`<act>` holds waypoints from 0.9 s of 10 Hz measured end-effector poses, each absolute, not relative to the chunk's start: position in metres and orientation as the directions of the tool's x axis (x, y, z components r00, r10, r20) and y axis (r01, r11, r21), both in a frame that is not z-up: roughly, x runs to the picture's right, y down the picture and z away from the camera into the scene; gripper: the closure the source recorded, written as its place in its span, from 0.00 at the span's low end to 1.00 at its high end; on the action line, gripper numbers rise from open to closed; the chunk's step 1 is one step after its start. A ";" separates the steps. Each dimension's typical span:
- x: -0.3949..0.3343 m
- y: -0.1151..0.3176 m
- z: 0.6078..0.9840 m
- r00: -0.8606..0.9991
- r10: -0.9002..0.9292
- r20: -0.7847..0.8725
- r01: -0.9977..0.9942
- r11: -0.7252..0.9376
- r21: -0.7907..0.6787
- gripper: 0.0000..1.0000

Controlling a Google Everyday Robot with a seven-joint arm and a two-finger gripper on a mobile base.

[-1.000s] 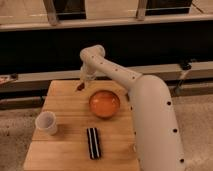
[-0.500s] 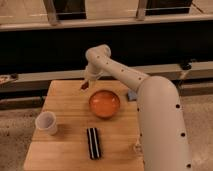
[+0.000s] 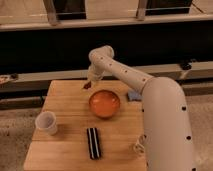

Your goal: Place the pepper on the white sponge

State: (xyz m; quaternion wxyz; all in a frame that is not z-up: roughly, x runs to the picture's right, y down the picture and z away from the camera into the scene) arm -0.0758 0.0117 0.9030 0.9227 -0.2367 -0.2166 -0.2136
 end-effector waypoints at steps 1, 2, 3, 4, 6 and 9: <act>-0.071 0.011 0.903 0.822 -0.283 0.494 0.485 0.803 -0.347 1.00; -0.063 0.010 0.903 0.832 -0.271 0.484 0.468 0.811 -0.352 1.00; -0.055 0.009 0.904 0.839 -0.261 0.477 0.455 0.817 -0.354 1.00; -0.042 0.007 0.904 0.851 -0.243 0.466 0.433 0.827 -0.360 1.00; -0.018 0.004 0.904 0.871 -0.208 0.446 0.390 0.845 -0.367 1.00; 0.014 0.001 0.905 0.898 -0.143 0.416 0.314 0.870 -0.380 1.00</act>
